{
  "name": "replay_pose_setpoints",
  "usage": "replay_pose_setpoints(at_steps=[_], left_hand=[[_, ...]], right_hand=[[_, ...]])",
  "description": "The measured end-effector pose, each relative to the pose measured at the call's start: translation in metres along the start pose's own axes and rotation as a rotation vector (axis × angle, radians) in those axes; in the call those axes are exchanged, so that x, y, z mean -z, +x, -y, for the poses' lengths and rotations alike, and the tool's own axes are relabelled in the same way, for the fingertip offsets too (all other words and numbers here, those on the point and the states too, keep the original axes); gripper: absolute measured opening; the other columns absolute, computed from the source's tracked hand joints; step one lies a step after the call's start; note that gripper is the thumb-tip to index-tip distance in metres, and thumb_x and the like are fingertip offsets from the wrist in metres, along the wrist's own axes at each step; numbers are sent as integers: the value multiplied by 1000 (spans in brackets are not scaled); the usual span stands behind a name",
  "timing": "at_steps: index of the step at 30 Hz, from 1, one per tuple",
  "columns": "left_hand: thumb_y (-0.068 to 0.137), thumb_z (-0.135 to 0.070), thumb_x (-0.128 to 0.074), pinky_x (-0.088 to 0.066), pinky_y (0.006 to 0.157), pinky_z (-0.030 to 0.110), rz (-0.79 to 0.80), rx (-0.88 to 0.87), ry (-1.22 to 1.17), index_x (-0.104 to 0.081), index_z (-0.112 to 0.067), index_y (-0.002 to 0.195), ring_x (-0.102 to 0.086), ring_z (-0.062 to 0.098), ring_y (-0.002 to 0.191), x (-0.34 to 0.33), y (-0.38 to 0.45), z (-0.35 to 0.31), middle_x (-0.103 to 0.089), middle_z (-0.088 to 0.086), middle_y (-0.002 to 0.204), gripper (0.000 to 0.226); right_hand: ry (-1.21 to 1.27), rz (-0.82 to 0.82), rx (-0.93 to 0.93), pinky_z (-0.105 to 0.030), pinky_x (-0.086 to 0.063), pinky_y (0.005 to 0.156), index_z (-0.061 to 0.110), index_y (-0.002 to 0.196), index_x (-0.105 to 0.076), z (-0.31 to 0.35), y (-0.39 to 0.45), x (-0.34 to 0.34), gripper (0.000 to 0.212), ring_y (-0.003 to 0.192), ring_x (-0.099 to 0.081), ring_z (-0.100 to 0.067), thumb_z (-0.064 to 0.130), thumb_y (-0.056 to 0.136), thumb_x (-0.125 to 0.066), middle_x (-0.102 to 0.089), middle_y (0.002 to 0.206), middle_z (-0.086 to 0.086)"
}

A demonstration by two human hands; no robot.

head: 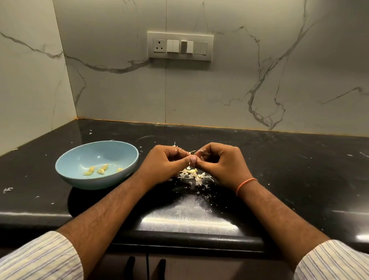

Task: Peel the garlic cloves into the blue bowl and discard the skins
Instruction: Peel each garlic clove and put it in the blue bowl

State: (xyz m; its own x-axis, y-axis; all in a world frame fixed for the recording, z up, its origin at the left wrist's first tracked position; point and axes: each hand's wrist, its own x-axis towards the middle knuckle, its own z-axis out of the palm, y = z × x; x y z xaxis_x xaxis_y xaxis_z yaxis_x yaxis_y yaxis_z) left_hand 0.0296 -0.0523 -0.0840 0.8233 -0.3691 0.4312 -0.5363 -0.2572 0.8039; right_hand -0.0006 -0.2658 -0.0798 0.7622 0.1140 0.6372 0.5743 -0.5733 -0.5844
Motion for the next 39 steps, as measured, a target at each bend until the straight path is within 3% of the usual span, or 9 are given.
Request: replay_pose_setpoints(at_steps=[8, 11, 16, 22, 26, 29, 33, 37, 39], left_hand=[[91, -24, -81, -52, 62, 15, -41, -15, -92, -83, -13, 108, -69, -2, 66, 0, 0, -3, -81, -4, 83, 20], [92, -20, -80, -52, 64, 12, -55, -39, -102, -83, -11, 109, -71, -2, 67, -1, -1, -5, -81, -5, 83, 19], [87, -32, -80, -53, 63, 14, -53, -50, -124, -83, -16, 107, -71, 0, 67, -3, -1, -6, -82, -2, 87, 26], [97, -31, -77, -58, 66, 32, -51, -30, -29, -79, -24, 111, -67, 14, 69, -3, 4, 3, -81, -1, 86, 16], [101, -28, -71, -64, 78, 51, -65, -30, 48, -74, -29, 118, -71, 38, 76, -2, 6, 9, -80, 5, 91, 17], [103, -21, -68, -64, 79, 48, -84, -35, 61, -73, -26, 121, -72, 30, 78, -3, 6, 10, -78, 2, 98, 19], [104, -18, -66, -65, 83, 42, -111, -23, 64, -73, -23, 123, -74, 16, 85, -2, 7, 8, -76, -5, 103, 21], [104, -16, -65, -64, 82, 44, -117, -20, 64, -72, -22, 123, -73, 27, 88, -3, 8, 8, -76, -4, 105, 22], [104, -16, -65, -64, 81, 45, -120, -14, 57, -72, -23, 123, -73, 28, 88, -4, 7, 7, -76, -4, 105, 21]], right_hand=[[172, 138, -225, -27, -58, 74, 21, 100, -84, 2, 5, 6, 19, 77, -73, -4, 37, 94, -77, -81, 87, 4], [55, 183, -211, -44, -59, 78, 24, 88, -83, 1, 4, 3, 32, 76, -71, -23, 46, 102, -63, -79, 81, -1], [-93, 193, -88, -25, -49, 64, 21, 94, -73, 4, -1, -2, 27, 63, -59, -2, 34, 109, -54, -73, 76, 3], [-411, 293, 0, -36, -42, 65, 20, 87, -58, 8, 11, 6, 27, 71, -53, -16, 33, 109, -50, -57, 76, 6], [-720, 393, -1, -35, -35, 66, 22, 81, -52, 19, 38, 41, 32, 73, -52, -24, 36, 109, -50, -47, 68, 7], [-772, 365, -7, -34, -38, 67, 21, 85, -60, 18, 53, 60, 31, 77, -57, -26, 36, 109, -50, -57, 73, 2], [-1091, 762, 4, -35, -49, 85, 17, 111, -69, 17, 35, 40, 32, 104, -67, -30, 39, 110, -47, -73, 107, -8], [-832, 399, -9, -35, -49, 72, 17, 97, -70, 37, 71, 67, 32, 78, -60, -26, 39, 109, -51, -65, 80, -3], [-783, 375, -12, -33, -44, 68, 23, 88, -66, 40, 79, 65, 30, 74, -57, -24, 39, 109, -52, -58, 71, 1]])
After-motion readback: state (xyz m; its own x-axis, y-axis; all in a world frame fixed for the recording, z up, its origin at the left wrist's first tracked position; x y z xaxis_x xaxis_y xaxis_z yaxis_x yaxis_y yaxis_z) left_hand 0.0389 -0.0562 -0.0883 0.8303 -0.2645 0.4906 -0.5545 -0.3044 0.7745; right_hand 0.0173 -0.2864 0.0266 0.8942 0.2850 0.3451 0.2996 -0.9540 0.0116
